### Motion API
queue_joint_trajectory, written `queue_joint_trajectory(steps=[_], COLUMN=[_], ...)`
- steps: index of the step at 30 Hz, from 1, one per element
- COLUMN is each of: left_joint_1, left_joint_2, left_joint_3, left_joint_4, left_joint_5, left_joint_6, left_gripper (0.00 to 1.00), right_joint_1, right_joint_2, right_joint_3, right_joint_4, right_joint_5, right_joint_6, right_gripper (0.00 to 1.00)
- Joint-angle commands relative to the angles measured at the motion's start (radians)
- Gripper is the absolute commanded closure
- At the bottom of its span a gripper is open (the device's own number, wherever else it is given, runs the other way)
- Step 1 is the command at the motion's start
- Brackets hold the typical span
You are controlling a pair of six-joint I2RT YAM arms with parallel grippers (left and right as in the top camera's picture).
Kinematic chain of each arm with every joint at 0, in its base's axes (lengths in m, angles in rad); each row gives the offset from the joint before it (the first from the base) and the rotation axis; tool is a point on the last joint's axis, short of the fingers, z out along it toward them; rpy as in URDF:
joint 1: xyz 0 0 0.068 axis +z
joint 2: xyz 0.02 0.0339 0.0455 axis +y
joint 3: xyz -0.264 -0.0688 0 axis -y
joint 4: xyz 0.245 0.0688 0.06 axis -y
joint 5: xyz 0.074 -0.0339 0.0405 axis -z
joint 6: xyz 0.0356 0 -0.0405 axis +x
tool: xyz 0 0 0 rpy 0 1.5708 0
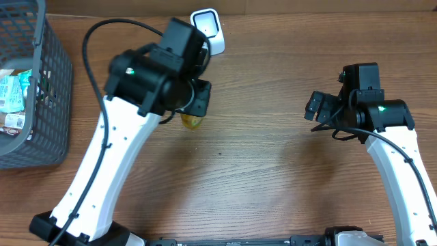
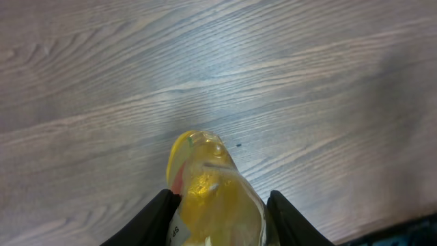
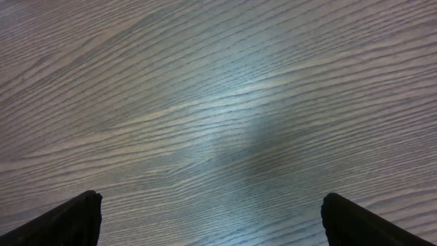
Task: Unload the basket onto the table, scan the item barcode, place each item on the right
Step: 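Lift the yellow bottle out of the basket toward the scanner, then carry the bottle right, under the raised right gripper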
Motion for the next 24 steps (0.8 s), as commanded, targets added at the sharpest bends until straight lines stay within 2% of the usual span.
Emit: queue_joint_trajectory(steps=[1,4,6,13,21,24], left_joint_1=[-0.046,-0.093,-0.119,-0.150,-0.200,-0.224], left_joint_2=[0.020,0.032,0.038,0.047,0.050,0.050], left_joint_3=[0.008,-0.021,-0.047,-0.175,-0.337,-0.374], left_joint_4=[0.008,0.043,0.072,0.198,0.412,0.470], left_joint_5=[-0.089,-0.089,-0.104,-0.074,-0.011,-0.014], left_joint_6=[-0.137,-0.148,-0.214,-0.446,-0.469,-0.469], left_gripper=[0.76,0.76,0.76,0.88,0.89,0.96], right_joint_1=[-0.002,-0.002,-0.002,-0.002,-0.002,-0.002], right_joint_2=[-0.006,-0.006,-0.006,-0.006,-0.006,-0.006], right_joint_3=[0.021,0.021,0.021,0.021,0.021,0.021], right_joint_4=[0.003,0.003,0.003,0.003,0.003,0.003], right_joint_5=[0.010,0.010,0.010,0.010,0.010,0.010], right_joint_6=[-0.006,-0.006,-0.006,-0.006,-0.006,-0.006], right_gripper=[0.00,0.00,0.00,0.00,0.00,0.00])
